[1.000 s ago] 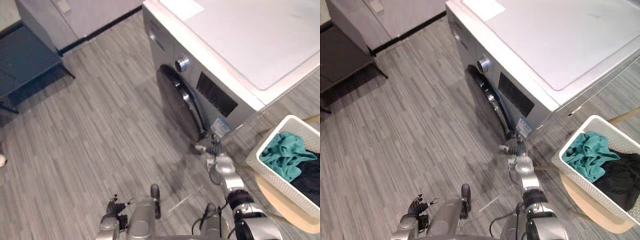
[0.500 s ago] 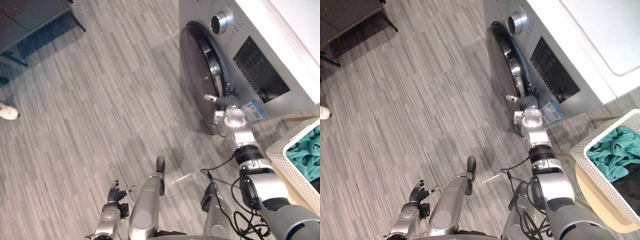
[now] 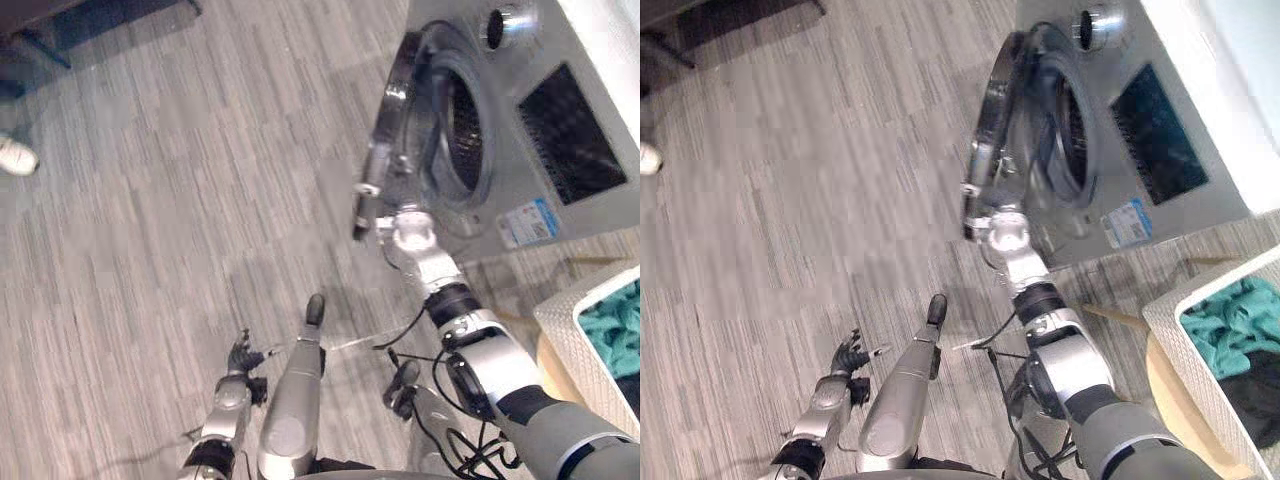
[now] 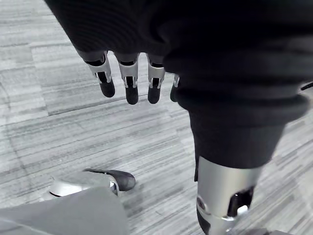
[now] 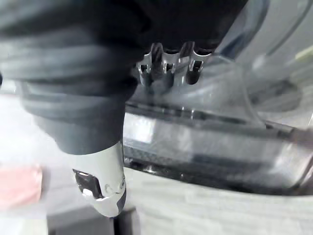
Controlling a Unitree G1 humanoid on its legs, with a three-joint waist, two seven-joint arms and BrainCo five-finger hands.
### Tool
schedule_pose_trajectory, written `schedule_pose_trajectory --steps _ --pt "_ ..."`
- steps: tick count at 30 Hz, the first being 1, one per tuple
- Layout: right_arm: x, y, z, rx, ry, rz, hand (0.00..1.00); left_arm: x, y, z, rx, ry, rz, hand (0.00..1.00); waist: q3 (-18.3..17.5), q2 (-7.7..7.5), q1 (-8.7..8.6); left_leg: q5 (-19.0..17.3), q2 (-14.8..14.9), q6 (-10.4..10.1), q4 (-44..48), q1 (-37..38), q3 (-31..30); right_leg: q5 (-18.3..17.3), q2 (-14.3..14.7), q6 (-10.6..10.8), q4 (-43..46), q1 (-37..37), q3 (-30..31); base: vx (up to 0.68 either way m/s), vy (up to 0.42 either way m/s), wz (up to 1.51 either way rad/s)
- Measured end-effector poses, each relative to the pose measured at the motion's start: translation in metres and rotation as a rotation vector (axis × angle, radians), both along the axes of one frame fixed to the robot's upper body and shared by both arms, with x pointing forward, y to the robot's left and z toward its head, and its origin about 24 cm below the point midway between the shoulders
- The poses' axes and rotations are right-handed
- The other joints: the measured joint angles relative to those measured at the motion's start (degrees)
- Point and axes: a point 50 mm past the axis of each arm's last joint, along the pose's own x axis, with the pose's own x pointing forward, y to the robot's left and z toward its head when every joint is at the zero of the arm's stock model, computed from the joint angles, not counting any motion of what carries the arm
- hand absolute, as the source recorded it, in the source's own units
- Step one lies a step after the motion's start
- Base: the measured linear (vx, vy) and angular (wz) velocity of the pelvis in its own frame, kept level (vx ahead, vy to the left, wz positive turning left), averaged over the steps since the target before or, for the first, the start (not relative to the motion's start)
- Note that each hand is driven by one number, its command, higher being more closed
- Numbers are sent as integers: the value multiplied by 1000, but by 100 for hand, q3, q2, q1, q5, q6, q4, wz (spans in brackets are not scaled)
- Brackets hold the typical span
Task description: Pick up the laundry basket with both hands and put the clothes into the washing machine.
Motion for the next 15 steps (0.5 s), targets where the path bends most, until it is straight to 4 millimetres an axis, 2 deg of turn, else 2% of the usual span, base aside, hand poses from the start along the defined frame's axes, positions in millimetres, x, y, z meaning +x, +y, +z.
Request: schedule_pose_trajectory --steps 1,2,3,5,6,8,11,13,15 --pt "0 17 20 30 -48 42 0 7 -3 6 1 -29 -14 0 7 13 177 19 14 -36 -39 -87 -118 -144 -1 -44 131 -18 -208 -7 -223 96" --pt "-4 35 50 17 -151 131 0 14 -8 11 -5 -55 -23 0 22 40 385 55 20 -71 -61 -166 -237 -257 -24 -88 271 -30 -413 5 -188 79" --pt "-6 41 59 14 -182 155 0 15 -9 13 -7 -63 -25 0 31 58 429 66 21 -88 -61 -191 -273 -297 -33 -85 311 -30 -474 59 -160 78" --pt "-24 73 127 22 -417 285 0 23 -14 21 -17 -104 -31 0 84 130 726 230 -88 -135 33 -417 -559 -510 -159 -82 652 -57 -844 126 -183 90" --pt "-31 80 147 29 -487 312 0 24 -15 23 -19 -114 -25 0 86 127 797 240 -135 -141 45 -479 -660 -550 -190 -61 707 -33 -990 145 -139 83" --pt "-36 78 172 41 -562 313 0 24 -19 22 -36 -117 -14 0 105 96 875 239 -210 -139 69 -504 -741 -566 -192 -36 700 134 -1153 156 -74 72" --pt "-32 67 178 62 -568 275 0 25 -23 23 -52 -121 -13 0 165 -3 870 238 -215 -136 85 -500 -705 -564 -192 -33 687 183 -1165 126 -29 19" --pt "-28 56 175 62 -553 237 0 26 -25 24 -58 -124 -13 0 272 -181 794 237 -106 -134 85 -441 -503 -562 -170 -31 648 134 -1054 22 -23 -43" --pt "-25 41 167 64 -543 200 0 31 -30 28 -70 -141 -22 0 322 -268 685 236 25 -134 85 -359 -313 -550 -81 -28 548 126 -883 -49 -34 -60"
